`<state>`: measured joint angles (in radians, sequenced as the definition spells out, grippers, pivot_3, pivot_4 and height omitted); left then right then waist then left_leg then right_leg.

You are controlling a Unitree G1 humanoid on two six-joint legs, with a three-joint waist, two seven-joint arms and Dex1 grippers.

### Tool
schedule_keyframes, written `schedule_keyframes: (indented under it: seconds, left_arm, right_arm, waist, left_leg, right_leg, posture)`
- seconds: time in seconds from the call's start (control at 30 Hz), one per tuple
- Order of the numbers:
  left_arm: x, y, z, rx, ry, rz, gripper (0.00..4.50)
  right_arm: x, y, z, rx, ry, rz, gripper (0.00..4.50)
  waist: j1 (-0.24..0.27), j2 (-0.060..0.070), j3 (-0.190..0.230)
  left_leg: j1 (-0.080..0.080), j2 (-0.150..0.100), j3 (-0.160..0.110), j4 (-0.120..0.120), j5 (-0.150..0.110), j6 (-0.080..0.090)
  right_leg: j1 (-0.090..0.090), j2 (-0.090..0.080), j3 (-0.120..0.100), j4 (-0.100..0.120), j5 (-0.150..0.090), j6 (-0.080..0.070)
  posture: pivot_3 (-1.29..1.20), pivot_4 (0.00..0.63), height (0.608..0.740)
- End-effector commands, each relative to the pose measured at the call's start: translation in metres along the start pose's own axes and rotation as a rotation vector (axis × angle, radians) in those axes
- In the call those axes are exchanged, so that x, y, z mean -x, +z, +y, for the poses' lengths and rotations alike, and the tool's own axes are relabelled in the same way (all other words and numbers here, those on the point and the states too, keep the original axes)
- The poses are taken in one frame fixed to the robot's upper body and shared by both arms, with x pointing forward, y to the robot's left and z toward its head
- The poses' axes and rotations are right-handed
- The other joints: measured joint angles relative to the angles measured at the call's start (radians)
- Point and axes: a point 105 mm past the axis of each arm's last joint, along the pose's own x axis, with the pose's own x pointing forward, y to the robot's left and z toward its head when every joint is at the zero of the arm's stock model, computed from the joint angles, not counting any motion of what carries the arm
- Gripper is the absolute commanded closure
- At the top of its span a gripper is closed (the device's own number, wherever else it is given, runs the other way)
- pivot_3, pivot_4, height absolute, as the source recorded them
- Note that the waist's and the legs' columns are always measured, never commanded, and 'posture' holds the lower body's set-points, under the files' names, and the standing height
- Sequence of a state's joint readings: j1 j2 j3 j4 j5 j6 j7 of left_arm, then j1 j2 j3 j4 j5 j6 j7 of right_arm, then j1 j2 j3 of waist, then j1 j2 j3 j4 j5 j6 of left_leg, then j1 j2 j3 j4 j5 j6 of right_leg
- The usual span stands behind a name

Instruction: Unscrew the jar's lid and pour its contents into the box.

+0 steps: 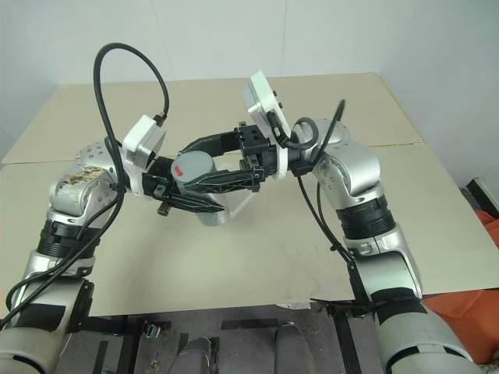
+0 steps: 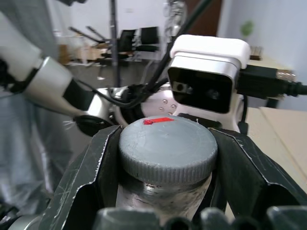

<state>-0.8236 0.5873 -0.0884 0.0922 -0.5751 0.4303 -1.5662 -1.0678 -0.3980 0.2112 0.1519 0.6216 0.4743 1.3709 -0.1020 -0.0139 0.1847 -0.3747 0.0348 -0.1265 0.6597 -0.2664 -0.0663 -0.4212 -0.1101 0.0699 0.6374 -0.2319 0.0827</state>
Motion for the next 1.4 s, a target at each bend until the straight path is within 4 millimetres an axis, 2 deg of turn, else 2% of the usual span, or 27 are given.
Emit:
schedule_keyframes:
  seconds: [0.03, 0.13, 0.17, 0.37, 0.53, 0.73, 0.87, 1.03, 1.4]
  left_arm:
    - [0.006, 0.018, -0.005, -0.063, -0.011, -0.051, 2.59]
    - [0.009, 0.016, -0.002, -0.054, 0.017, -0.047, 2.59]
    - [0.01, 0.014, 0.0, -0.056, 0.042, -0.041, 2.59]
    - [0.016, 0.012, 0.014, -0.052, 0.165, -0.03, 2.59]
    - [0.026, 0.001, 0.026, -0.028, 0.256, 0.005, 2.59]
    - [0.031, -0.016, 0.037, 0.004, 0.306, 0.047, 2.59]
    - [0.027, -0.015, 0.037, -0.005, 0.284, 0.046, 2.59]
    - [0.025, -0.012, 0.036, -0.02, 0.276, 0.045, 2.59]
    - [0.024, -0.013, 0.029, -0.032, 0.272, 0.051, 2.59]
  right_arm:
    - [0.005, -0.003, -0.009, 0.053, -0.047, 0.058, 1.0]
    - [0.01, -0.003, -0.013, 0.053, -0.102, 0.065, 0.15]
    - [0.014, -0.001, -0.014, 0.057, -0.129, 0.063, 0.06]
    - [0.045, 0.007, 0.0, 0.092, -0.269, 0.069, 0.06]
    - [0.053, 0.011, 0.003, 0.108, -0.453, 0.104, 0.06]
    - [0.036, 0.018, 0.007, 0.104, -0.574, 0.132, 0.06]
    - [0.019, 0.015, 0.006, 0.088, -0.607, 0.149, 0.06]
    - [0.001, 0.006, -0.009, 0.071, -0.665, 0.172, 0.06]
    - [-0.008, 0.003, -0.027, 0.063, -0.696, 0.16, 0.06]
  waist:
    - [0.001, 0.0, 0.0]
    - [0.001, 0.0, 0.0]
    - [0.002, 0.0, 0.0]
    - [0.01, 0.0, 0.0]
    - [-0.001, 0.0, 0.0]
    - [0.004, 0.0, 0.0]
    - [0.006, 0.0, 0.0]
    - [0.002, 0.0, 0.0]
    - [0.004, 0.001, 0.0]
  left_leg:
    - [0.0, 0.0, 0.0, 0.0, 0.0, 0.0]
    - [0.0, 0.0, 0.0, 0.0, 0.0, 0.0]
    - [0.0, 0.0, 0.0, 0.0, 0.0, 0.0]
    - [-0.001, 0.0, -0.001, 0.001, 0.0, 0.0]
    - [0.0, 0.0, 0.0, 0.0, 0.0, 0.0]
    - [0.0, 0.0, -0.001, 0.0, 0.0, 0.0]
    - [-0.001, 0.0, -0.001, 0.0, 0.0, 0.0]
    - [0.0, 0.0, -0.001, 0.0, 0.0, 0.0]
    - [0.0, 0.0, -0.001, 0.0, 0.0, 0.0]
  right_leg:
    - [0.0, 0.0, 0.0, 0.002, 0.0, 0.0]
    - [0.0, 0.0, 0.0, 0.002, 0.0, 0.0]
    - [-0.001, 0.0, 0.0, 0.002, 0.0, 0.0]
    - [0.0, 0.0, -0.001, 0.001, 0.0, 0.0]
    - [-0.001, 0.0, 0.0, 0.003, 0.0, 0.0]
    - [-0.001, 0.0, 0.0, 0.003, -0.001, -0.001]
    - [-0.001, 0.0, 0.0, 0.003, -0.001, -0.001]
    - [-0.001, 0.0, 0.0, 0.003, -0.001, -0.001]
    - [-0.001, 0.0, 0.0, 0.003, -0.001, -0.001]
  posture:
    - [0.0, 0.15, 0.74]
    - [0.0, 0.15, 0.74]
    - [0.0, 0.15, 0.74]
    - [0.0, 0.15, 0.74]
    - [0.0, 0.15, 0.74]
    - [0.0, 0.15, 0.74]
    - [0.0, 0.15, 0.74]
    - [0.0, 0.15, 0.74]
    - [0.0, 0.15, 0.74]
